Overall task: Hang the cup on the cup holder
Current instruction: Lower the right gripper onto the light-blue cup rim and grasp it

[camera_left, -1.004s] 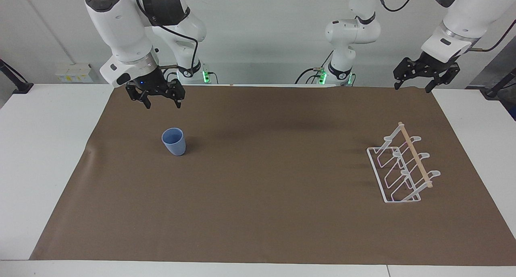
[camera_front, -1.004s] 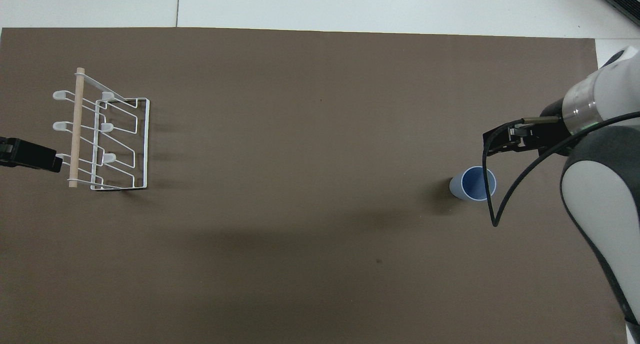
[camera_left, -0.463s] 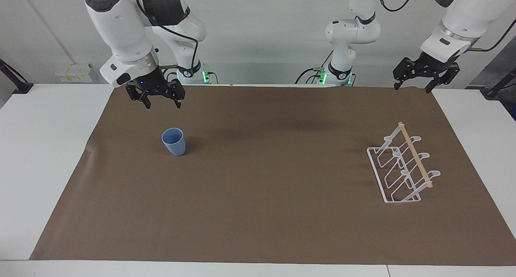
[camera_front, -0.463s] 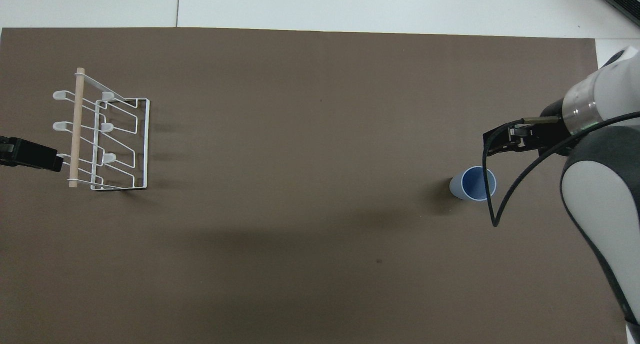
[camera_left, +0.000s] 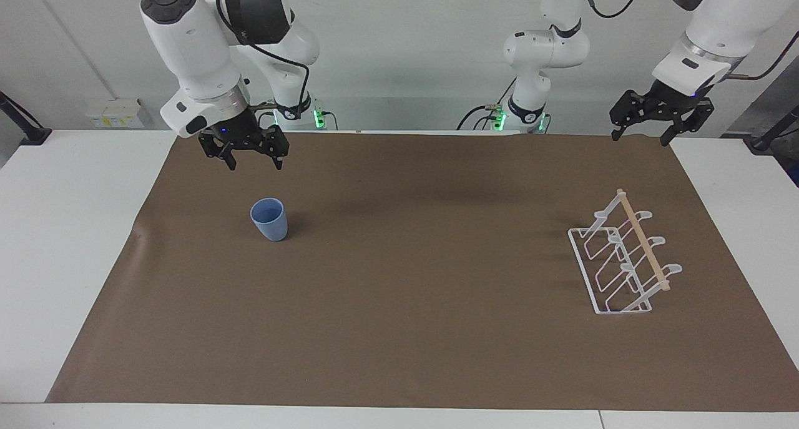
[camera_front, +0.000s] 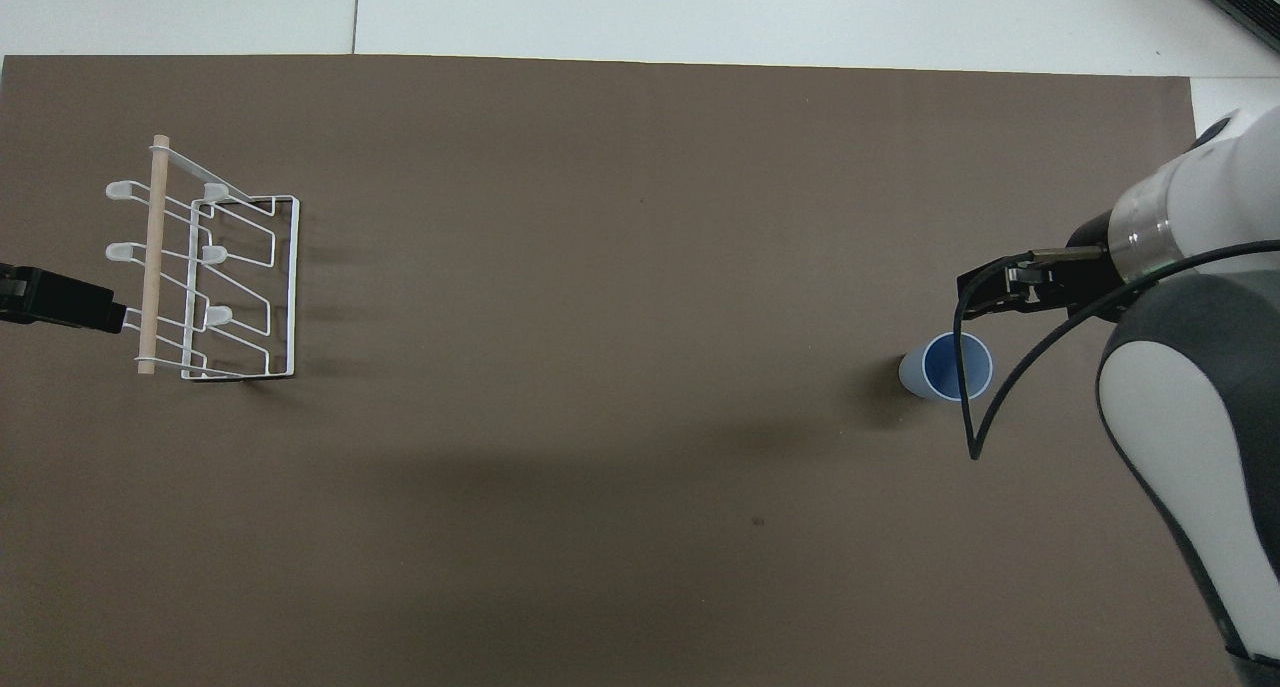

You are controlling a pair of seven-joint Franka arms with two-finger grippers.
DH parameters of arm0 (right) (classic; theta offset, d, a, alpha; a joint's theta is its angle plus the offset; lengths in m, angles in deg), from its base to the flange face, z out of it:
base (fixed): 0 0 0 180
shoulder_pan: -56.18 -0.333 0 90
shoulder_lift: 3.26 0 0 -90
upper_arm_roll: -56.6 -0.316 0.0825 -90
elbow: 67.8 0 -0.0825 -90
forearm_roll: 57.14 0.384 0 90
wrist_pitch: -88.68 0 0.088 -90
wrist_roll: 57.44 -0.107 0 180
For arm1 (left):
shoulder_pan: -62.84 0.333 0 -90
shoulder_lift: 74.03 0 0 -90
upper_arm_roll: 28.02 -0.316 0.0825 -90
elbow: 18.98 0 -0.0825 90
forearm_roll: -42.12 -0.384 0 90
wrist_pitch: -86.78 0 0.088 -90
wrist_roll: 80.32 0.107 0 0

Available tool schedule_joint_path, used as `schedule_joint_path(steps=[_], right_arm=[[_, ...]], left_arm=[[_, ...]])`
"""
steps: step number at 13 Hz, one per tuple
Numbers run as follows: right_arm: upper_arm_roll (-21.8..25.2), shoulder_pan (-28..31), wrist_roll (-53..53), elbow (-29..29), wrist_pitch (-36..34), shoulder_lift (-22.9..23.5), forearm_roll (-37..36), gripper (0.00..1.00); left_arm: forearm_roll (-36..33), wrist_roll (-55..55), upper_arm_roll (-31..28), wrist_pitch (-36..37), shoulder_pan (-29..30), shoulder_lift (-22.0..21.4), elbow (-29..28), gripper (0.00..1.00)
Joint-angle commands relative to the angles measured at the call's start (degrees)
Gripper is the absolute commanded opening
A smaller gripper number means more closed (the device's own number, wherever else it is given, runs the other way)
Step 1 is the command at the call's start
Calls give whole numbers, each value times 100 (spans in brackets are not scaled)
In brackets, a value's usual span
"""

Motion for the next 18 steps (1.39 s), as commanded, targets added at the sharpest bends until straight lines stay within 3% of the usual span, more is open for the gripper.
schedule_joint_path(steps=[1, 3, 9, 18], right_arm=[[-26, 84, 147, -663, 369, -403, 148, 100], [-26, 75, 147, -1172, 816, -631, 148, 100], [-18, 84, 130, -1815, 1556, -650, 148, 100], [-26, 5, 95, -2395, 2584, -220, 148, 100]], left_arm=[[-119, 60, -3, -121, -27, -125, -142, 100], [-119, 60, -3, -121, -27, -125, -142, 100], [-110, 51, -3, -104, -18, -134, -151, 100], [-101, 42, -3, -112, -27, -134, -160, 100]])
